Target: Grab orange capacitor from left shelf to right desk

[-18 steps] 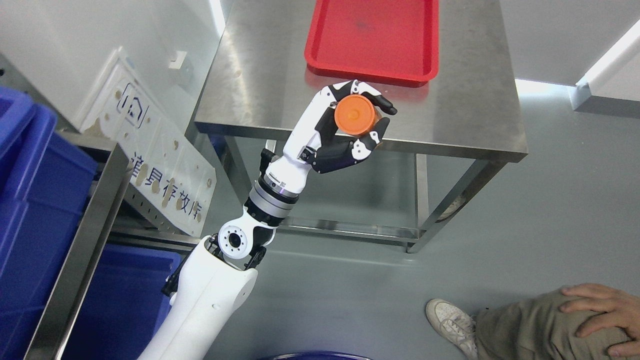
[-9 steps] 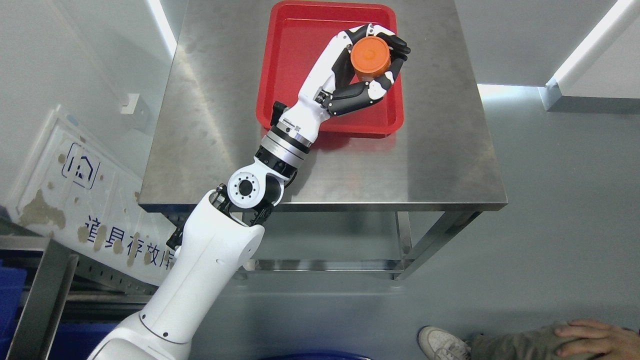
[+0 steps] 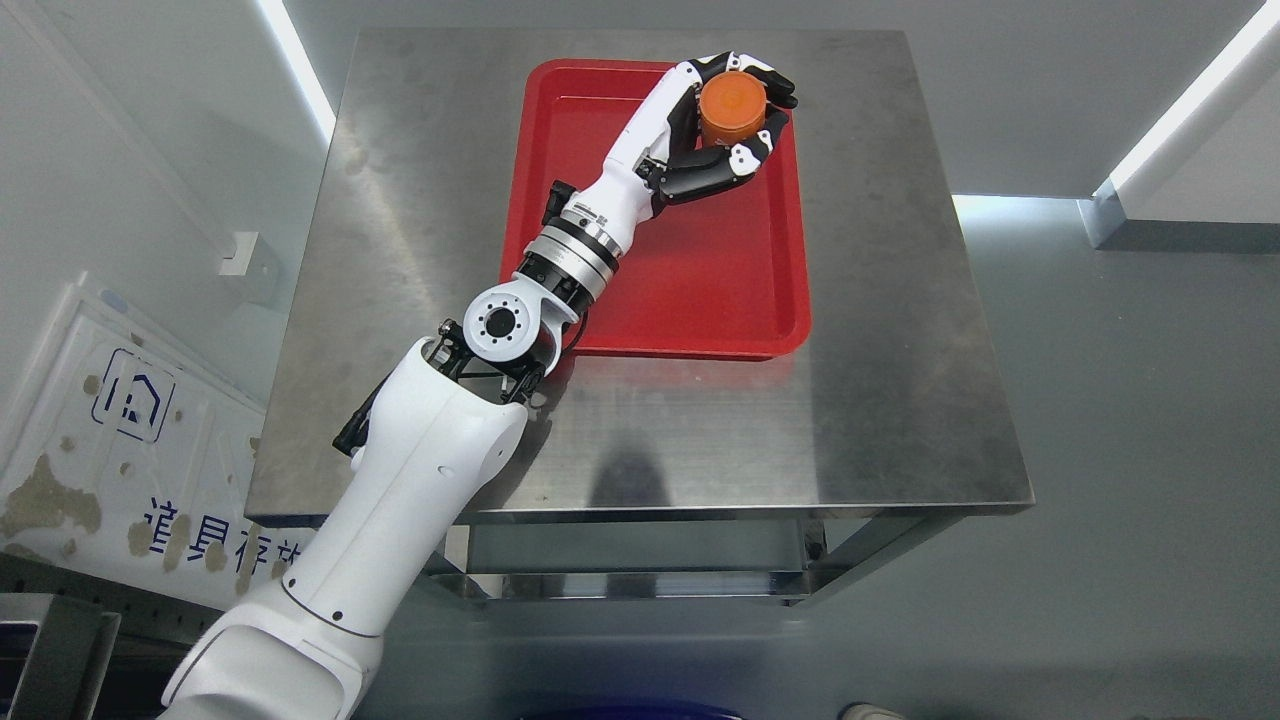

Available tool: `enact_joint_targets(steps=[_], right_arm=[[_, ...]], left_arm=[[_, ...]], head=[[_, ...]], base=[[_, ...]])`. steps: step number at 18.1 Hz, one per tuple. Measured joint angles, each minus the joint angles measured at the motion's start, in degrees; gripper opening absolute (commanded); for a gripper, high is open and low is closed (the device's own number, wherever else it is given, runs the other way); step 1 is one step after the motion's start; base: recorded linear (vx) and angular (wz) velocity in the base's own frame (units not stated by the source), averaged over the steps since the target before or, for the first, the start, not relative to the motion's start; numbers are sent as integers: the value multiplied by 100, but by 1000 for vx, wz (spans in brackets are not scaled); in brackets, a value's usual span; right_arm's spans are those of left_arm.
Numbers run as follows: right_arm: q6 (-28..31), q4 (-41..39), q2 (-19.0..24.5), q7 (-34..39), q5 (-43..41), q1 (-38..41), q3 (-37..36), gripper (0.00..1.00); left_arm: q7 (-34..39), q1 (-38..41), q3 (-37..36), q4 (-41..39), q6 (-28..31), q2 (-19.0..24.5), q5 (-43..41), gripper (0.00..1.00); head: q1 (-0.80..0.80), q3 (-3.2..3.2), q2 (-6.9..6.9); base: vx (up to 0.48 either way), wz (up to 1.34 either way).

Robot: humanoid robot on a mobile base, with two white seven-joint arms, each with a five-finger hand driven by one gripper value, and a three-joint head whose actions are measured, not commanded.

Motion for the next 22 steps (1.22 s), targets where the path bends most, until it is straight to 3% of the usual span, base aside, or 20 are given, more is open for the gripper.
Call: enact_joint_targets(steps=[7, 12, 15, 20, 22], right_arm=[[-20, 0, 0, 0, 0, 1, 0, 100], [-23, 0, 0, 0, 0, 1, 0, 100], [-23, 0, 0, 0, 0, 1, 0, 100], [-26, 0, 0, 0, 0, 1, 0, 100], [-27, 0, 0, 0, 0, 1, 0, 100]], left_arm=[[-39, -41, 79, 401, 66, 0, 5, 18], [-40, -41, 130, 564, 81, 0, 5, 50], [-40, -57, 179, 632, 149, 0, 4, 59], [-32, -261, 367, 672, 175, 0, 4, 96], [-32, -431, 522, 665, 178, 0, 4, 100]], head=[[0, 0, 1], [0, 0, 1], [0, 0, 1], [0, 0, 1], [0, 0, 2]], base=[[47, 2], [-2, 0], [0, 0], [0, 0], [0, 0]])
